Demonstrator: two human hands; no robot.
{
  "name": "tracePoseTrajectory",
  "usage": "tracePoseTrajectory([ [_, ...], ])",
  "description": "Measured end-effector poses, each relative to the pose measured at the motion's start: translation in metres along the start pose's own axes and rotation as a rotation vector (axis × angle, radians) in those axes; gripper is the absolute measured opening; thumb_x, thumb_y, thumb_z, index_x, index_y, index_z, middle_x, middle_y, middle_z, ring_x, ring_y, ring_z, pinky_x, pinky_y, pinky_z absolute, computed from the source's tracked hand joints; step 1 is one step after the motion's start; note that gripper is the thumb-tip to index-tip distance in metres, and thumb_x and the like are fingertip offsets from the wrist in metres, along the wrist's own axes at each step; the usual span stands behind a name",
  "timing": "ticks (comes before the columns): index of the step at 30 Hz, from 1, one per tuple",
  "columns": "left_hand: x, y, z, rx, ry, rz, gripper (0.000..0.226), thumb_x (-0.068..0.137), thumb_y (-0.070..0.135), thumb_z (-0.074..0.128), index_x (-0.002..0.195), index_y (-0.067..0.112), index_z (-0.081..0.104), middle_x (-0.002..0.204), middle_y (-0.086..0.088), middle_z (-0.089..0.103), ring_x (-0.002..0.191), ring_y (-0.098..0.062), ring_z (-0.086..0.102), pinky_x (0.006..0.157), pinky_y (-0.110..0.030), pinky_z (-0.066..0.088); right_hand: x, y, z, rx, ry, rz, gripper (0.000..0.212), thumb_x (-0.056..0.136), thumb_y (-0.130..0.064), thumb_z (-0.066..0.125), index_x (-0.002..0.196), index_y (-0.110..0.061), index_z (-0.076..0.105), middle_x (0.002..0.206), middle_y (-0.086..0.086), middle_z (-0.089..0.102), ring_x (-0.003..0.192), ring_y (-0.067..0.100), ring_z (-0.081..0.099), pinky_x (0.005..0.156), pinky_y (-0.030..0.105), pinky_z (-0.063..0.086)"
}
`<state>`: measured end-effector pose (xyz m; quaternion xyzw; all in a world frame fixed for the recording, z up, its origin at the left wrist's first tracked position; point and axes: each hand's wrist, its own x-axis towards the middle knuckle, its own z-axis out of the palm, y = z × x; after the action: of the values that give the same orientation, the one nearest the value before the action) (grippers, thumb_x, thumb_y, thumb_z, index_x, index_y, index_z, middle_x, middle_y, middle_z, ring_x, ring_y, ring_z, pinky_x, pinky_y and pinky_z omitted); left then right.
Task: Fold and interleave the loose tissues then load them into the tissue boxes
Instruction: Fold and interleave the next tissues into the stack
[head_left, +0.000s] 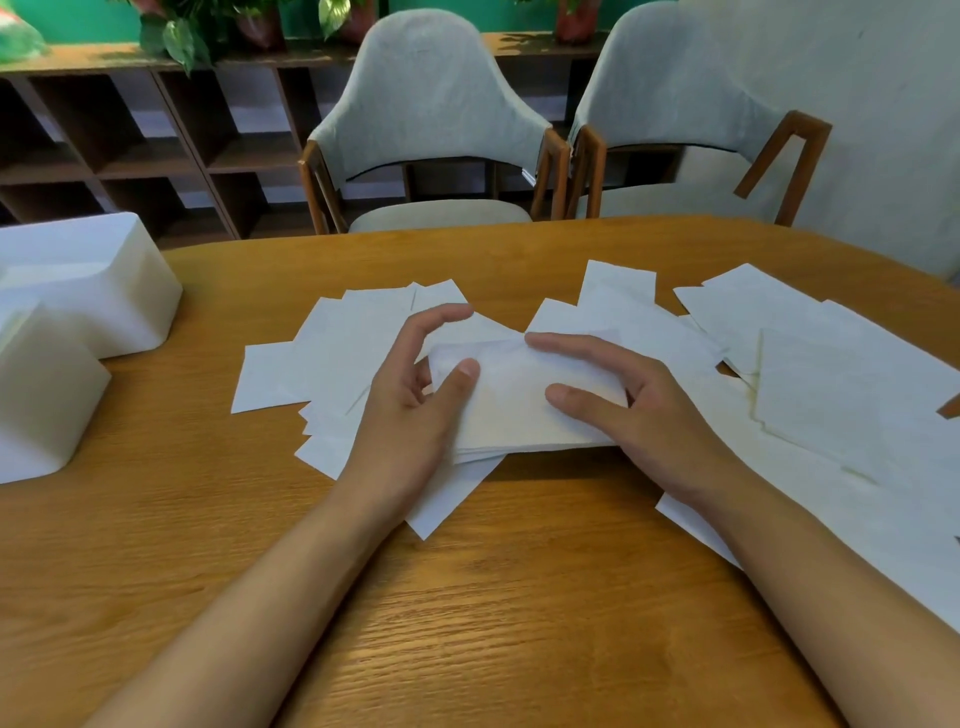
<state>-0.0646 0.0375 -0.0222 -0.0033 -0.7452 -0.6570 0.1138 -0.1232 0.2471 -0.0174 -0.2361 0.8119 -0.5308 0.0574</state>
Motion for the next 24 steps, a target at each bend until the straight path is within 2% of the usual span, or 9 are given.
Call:
tracePoseTrajectory([
  [2, 0.000, 0.000, 0.000, 0.028, -0.040, 0.056, 0.034, 0.107, 0.017, 0.057, 0.133, 0.039, 0.059, 0.131, 0.002, 0.066, 0.113, -0.022, 0.068, 0.076, -0.039, 0.061, 0.002, 0.002, -0.002, 0.022, 0.019, 0.039, 0.031, 0.092, -0.044, 0.063, 0.121, -0.056, 0.064, 0.124, -0.044, 0.049, 0.113, -0.021, 0.040, 0.081, -0.004, 0.036],
  [4, 0.000, 0.000, 0.002, 0.052, -0.054, 0.092, 0.034, 0.106, 0.011, 0.059, 0.130, 0.033, 0.064, 0.132, 0.009, 0.063, 0.116, -0.016, 0.064, 0.072, -0.026, 0.057, 0.004, 0.003, -0.003, 0.030, 0.049, 0.056, 0.027, 0.096, -0.039, 0.063, 0.117, -0.055, 0.066, 0.117, -0.050, 0.049, 0.108, -0.027, 0.039, 0.082, -0.002, 0.036],
  [7, 0.001, -0.001, 0.004, 0.038, -0.037, 0.085, 0.034, 0.103, 0.003, 0.061, 0.126, 0.026, 0.070, 0.125, 0.012, 0.067, 0.109, -0.015, 0.068, 0.069, -0.020, 0.053, 0.004, 0.003, -0.003, -0.003, 0.085, 0.060, 0.027, 0.098, -0.036, 0.062, 0.117, -0.055, 0.066, 0.120, -0.047, 0.048, 0.108, -0.030, 0.036, 0.087, 0.005, 0.033],
  [10, 0.001, -0.003, 0.003, 0.008, -0.013, 0.081, 0.035, 0.101, 0.003, 0.064, 0.128, 0.024, 0.069, 0.129, 0.007, 0.066, 0.112, -0.014, 0.070, 0.071, -0.022, 0.056, 0.004, 0.002, -0.004, -0.015, 0.117, 0.051, 0.028, 0.098, -0.035, 0.061, 0.121, -0.051, 0.065, 0.132, -0.035, 0.050, 0.116, -0.018, 0.040, 0.087, 0.003, 0.035],
  [12, 0.001, 0.000, 0.002, -0.013, -0.001, 0.075, 0.036, 0.101, 0.009, 0.065, 0.132, 0.028, 0.067, 0.128, 0.006, 0.068, 0.112, -0.012, 0.070, 0.076, -0.026, 0.060, 0.003, 0.001, -0.005, -0.016, 0.124, 0.044, 0.029, 0.098, -0.035, 0.062, 0.122, -0.051, 0.065, 0.135, -0.032, 0.050, 0.117, -0.017, 0.041, 0.085, -0.002, 0.035],
  [15, 0.002, 0.003, 0.001, -0.098, -0.021, -0.060, 0.043, 0.097, 0.044, 0.063, 0.138, 0.053, 0.052, 0.121, 0.014, 0.070, 0.109, -0.010, 0.070, 0.083, -0.033, 0.063, 0.002, -0.001, -0.005, -0.004, 0.094, 0.023, 0.029, 0.097, -0.036, 0.062, 0.121, -0.053, 0.065, 0.130, -0.039, 0.050, 0.115, -0.021, 0.040, 0.082, -0.006, 0.034],
  [18, 0.005, -0.002, 0.001, -0.006, 0.034, -0.077, 0.037, 0.094, 0.065, 0.060, 0.130, 0.056, 0.058, 0.128, 0.012, 0.065, 0.115, -0.016, 0.066, 0.092, -0.037, 0.057, -0.001, -0.002, 0.000, 0.011, 0.031, 0.014, 0.029, 0.096, -0.037, 0.062, 0.115, -0.059, 0.065, 0.120, -0.052, 0.048, 0.111, -0.024, 0.039, 0.080, -0.004, 0.035],
  [20, 0.006, -0.007, 0.001, 0.006, 0.080, -0.050, 0.028, 0.097, 0.058, 0.062, 0.124, 0.049, 0.065, 0.128, 0.006, 0.068, 0.118, -0.024, 0.065, 0.095, -0.046, 0.055, -0.002, -0.003, 0.004, 0.004, 0.001, 0.008, 0.033, 0.096, -0.038, 0.062, 0.116, -0.064, 0.062, 0.125, -0.048, 0.048, 0.113, -0.021, 0.040, 0.080, -0.004, 0.035],
  [24, 0.007, -0.011, 0.001, 0.001, 0.132, -0.016, 0.018, 0.104, 0.034, 0.063, 0.119, 0.043, 0.067, 0.122, 0.006, 0.071, 0.111, -0.024, 0.068, 0.082, -0.039, 0.051, -0.003, -0.006, 0.009, -0.026, -0.005, 0.013, 0.036, 0.096, -0.041, 0.061, 0.119, -0.069, 0.056, 0.126, -0.049, 0.042, 0.113, -0.024, 0.037, 0.083, -0.004, 0.034],
])
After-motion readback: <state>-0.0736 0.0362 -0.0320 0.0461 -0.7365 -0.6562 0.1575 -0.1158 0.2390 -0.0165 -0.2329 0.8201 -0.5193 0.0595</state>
